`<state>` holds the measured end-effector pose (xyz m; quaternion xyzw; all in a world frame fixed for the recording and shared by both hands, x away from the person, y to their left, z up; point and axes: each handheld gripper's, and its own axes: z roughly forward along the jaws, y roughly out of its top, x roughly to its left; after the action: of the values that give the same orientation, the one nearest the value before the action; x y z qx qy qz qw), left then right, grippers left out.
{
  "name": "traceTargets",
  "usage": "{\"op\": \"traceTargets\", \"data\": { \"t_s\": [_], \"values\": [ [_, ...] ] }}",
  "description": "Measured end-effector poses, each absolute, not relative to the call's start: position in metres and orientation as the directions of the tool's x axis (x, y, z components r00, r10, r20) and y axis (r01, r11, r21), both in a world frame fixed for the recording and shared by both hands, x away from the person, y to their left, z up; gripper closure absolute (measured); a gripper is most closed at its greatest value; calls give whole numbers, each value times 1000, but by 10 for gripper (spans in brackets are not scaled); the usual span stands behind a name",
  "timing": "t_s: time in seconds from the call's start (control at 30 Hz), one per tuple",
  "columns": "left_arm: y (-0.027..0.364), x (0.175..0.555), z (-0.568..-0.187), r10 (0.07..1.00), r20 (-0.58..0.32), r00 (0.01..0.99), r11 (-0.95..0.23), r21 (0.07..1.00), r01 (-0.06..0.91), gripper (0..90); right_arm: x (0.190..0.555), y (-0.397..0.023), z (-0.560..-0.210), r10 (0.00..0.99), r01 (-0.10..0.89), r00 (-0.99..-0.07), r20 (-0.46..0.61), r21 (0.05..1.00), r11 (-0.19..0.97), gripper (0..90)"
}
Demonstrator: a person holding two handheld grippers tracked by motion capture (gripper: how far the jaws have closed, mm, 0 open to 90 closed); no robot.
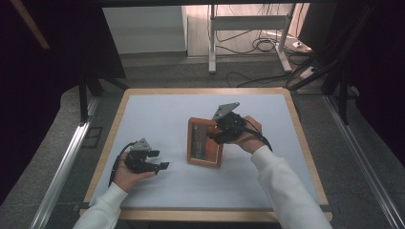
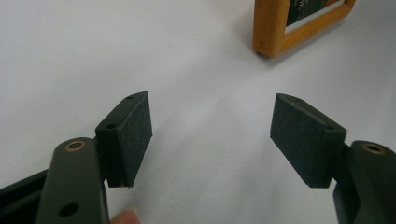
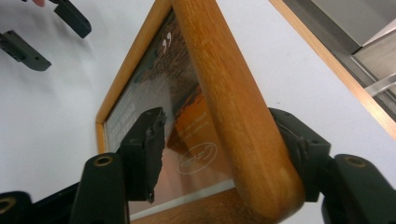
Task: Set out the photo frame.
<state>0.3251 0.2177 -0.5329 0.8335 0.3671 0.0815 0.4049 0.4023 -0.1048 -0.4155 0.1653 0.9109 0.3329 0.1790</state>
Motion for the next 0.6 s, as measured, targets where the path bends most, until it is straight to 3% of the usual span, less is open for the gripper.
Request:
{"op": "traceTargets", "data": {
  "t_s": [0.33,0.6],
  "values": [
    [218,325,-533,680,-162,715,-398,737,546,291,398,-104,-417,489,171,-831,-266,714,679,236],
    [218,325,-533,682,-161,714,-396,739,545,291,383,-127,-409,578,216,-789,-208,787,578,174]
  ]
}}
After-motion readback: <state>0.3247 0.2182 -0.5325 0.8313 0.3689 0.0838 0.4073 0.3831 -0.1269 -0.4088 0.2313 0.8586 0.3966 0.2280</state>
